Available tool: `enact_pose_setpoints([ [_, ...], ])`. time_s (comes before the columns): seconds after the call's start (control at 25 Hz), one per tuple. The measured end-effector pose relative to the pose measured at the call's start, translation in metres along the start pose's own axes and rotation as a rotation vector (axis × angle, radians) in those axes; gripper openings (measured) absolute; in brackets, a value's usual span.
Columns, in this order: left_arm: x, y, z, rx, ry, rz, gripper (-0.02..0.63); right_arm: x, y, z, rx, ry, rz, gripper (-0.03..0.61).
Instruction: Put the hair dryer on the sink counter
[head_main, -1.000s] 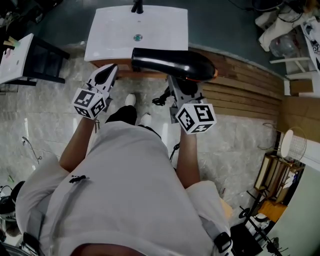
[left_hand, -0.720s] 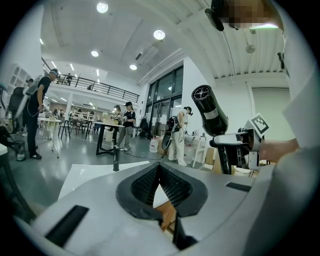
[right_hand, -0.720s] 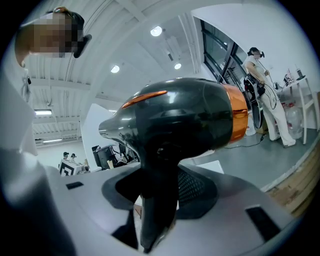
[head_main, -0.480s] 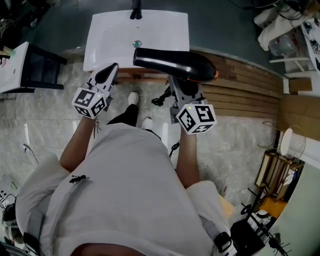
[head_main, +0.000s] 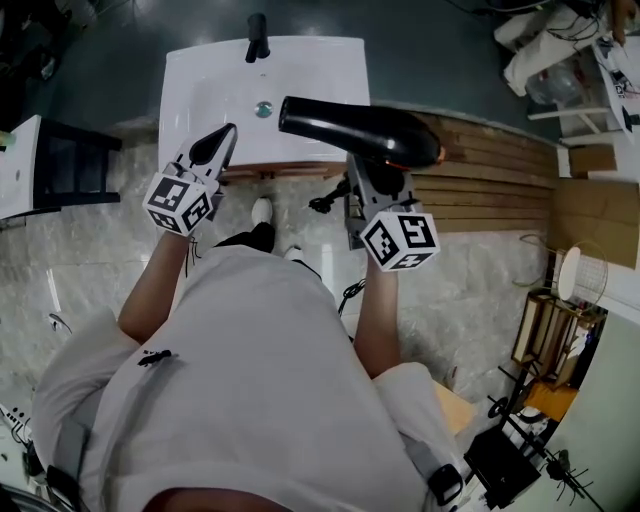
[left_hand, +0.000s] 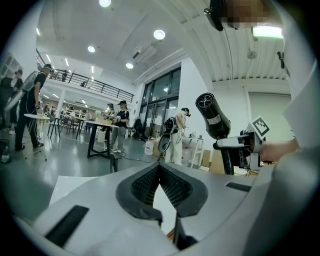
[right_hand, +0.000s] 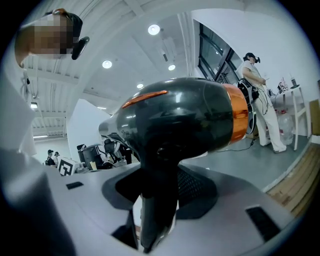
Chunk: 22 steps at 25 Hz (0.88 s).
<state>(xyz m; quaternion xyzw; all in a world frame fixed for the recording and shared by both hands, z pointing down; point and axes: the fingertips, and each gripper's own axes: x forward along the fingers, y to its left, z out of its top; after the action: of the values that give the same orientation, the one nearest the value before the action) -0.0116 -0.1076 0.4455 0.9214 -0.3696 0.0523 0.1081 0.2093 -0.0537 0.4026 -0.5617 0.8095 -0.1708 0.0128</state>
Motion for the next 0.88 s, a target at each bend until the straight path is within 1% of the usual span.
enact_pose_setpoints([
  [0.24, 0.022, 0.021, 0.008, 0.0, 0.003, -0.031, 0.003, 0.017, -0.016, 0.008, -0.004, 0.005, -0.055, 0.173],
  [0.52, 0.036, 0.051, 0.014, -0.004, -0.002, -0.063, 0.003, 0.038, -0.024, 0.004, 0.009, 0.028, -0.099, 0.173],
  [0.88, 0.039, 0.078, 0.013, -0.01, -0.003, -0.09, 0.003, 0.051, -0.022, 0.004, -0.008, 0.038, -0.149, 0.174],
])
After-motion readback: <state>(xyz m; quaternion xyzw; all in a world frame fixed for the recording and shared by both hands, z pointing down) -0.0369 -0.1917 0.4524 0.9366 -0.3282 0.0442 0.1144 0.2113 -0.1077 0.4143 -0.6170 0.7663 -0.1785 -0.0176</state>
